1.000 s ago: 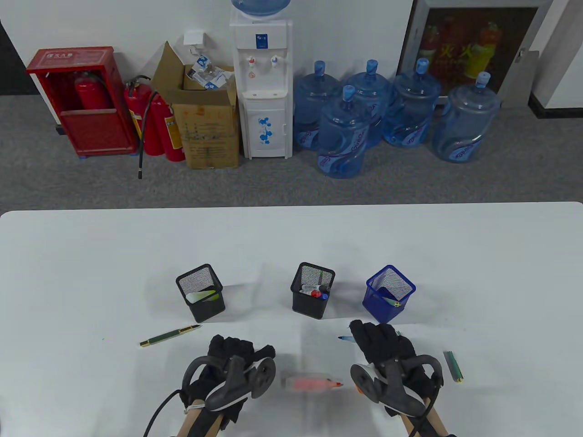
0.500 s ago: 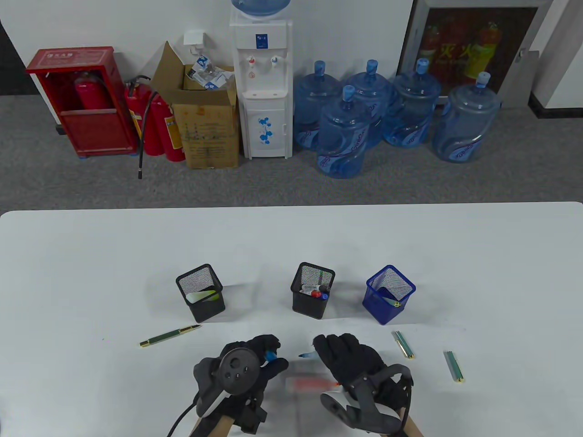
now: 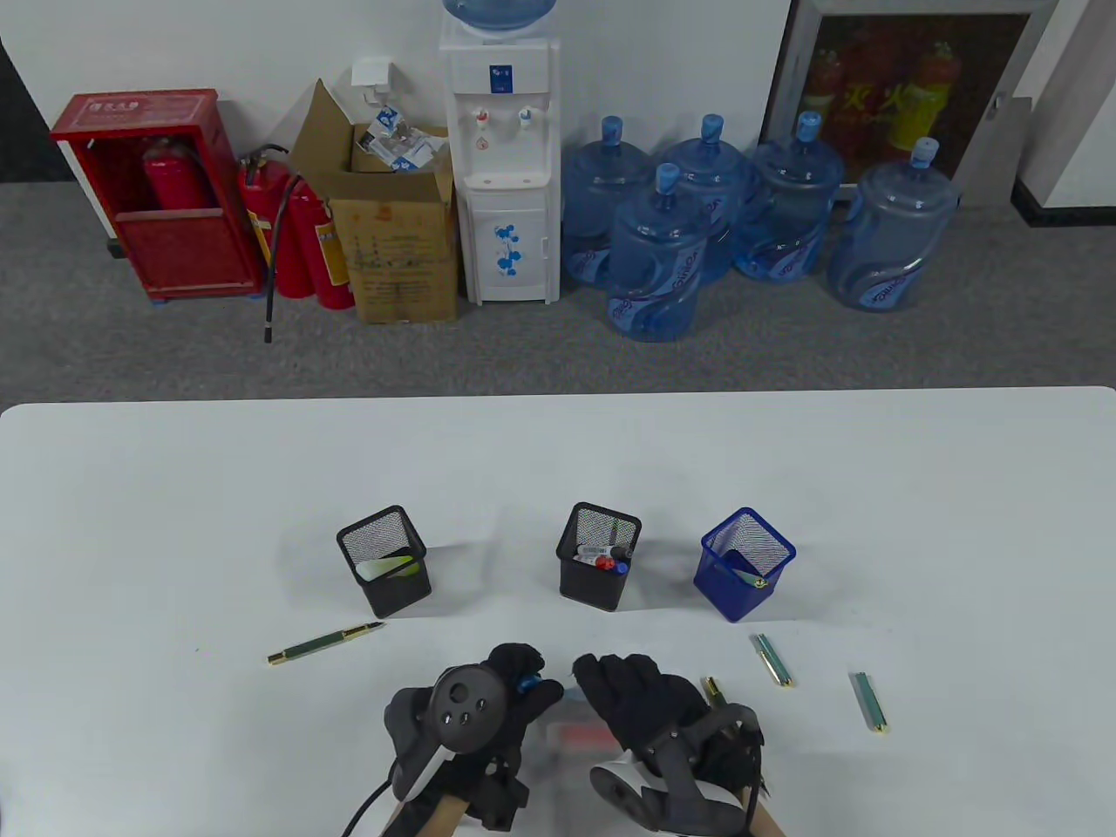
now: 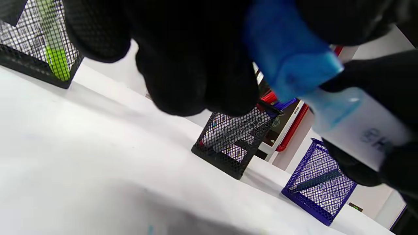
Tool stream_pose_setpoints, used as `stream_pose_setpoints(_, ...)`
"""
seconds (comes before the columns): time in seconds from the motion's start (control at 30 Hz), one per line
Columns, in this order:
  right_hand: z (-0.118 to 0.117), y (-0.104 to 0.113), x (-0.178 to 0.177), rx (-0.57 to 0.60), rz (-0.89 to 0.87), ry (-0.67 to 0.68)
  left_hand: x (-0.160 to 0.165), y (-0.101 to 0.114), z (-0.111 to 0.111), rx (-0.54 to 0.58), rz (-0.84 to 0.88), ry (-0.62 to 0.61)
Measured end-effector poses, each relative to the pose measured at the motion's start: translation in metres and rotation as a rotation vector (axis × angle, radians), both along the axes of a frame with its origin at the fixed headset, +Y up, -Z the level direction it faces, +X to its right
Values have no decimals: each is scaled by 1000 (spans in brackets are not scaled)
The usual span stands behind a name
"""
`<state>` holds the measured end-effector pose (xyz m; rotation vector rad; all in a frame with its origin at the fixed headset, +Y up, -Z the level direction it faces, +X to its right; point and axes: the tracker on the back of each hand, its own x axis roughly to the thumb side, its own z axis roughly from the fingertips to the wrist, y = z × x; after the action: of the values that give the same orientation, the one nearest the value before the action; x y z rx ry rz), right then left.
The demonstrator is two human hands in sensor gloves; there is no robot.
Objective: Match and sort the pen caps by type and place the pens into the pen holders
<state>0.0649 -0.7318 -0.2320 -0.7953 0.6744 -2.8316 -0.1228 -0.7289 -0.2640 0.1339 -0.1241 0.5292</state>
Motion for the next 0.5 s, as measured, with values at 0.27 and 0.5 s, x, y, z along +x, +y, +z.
stream_pose_setpoints(0.27,-5,4,12,-54,-121,-35,14,-6,3,-60,9,-165)
stream_pose_setpoints(0.5,-5,4,12,-61,-122,-13,20,-4,10,18,-116,-229)
